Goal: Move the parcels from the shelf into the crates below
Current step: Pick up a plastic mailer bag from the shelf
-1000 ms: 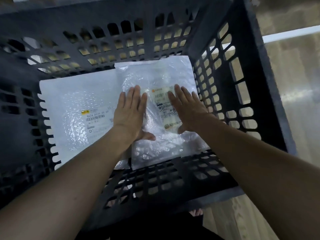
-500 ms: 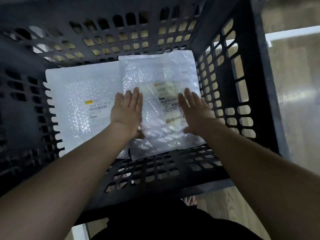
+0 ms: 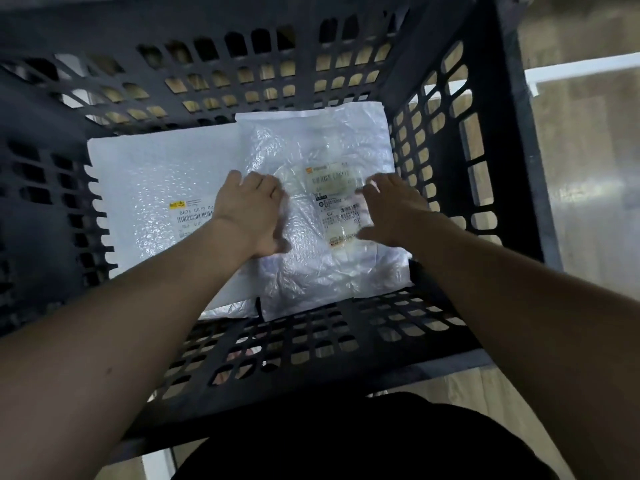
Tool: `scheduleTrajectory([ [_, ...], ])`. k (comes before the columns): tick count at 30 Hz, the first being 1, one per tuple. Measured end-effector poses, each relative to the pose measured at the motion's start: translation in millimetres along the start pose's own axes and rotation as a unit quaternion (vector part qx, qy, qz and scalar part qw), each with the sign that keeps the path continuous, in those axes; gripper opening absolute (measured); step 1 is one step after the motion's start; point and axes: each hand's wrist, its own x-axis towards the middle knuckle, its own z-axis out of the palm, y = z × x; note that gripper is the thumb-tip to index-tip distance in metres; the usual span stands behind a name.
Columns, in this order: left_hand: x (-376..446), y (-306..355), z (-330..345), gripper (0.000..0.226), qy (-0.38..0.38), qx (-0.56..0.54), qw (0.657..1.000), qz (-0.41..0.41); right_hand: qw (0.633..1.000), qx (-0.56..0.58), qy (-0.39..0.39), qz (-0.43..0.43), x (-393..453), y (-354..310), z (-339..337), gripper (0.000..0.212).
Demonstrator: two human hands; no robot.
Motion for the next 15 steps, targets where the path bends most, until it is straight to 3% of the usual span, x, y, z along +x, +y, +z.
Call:
scheduleTrajectory([
  [2,4,-4,-5,0.106,0.037,0.008,0.999,-0.009,1.0,0.01,0.02,-0.003,5,0,-12,0.088],
  [7,23,-9,7,0.132,-0.025,0.05,0.998,-0.037,1.0,-0.012,-0.007,-0.002,29,-2,-7,0.119],
  [12,34,-13,14,0.133,-0.041,0.032,0.998,-0.031,1.0,-0.016,-0.001,0.004,41,-5,-3,0.123],
  [15,22,-11,5,0.125,-0.039,0.003,0.998,-0.04,0.999,-0.036,-0.003,0.018,29,-9,-16,0.114],
])
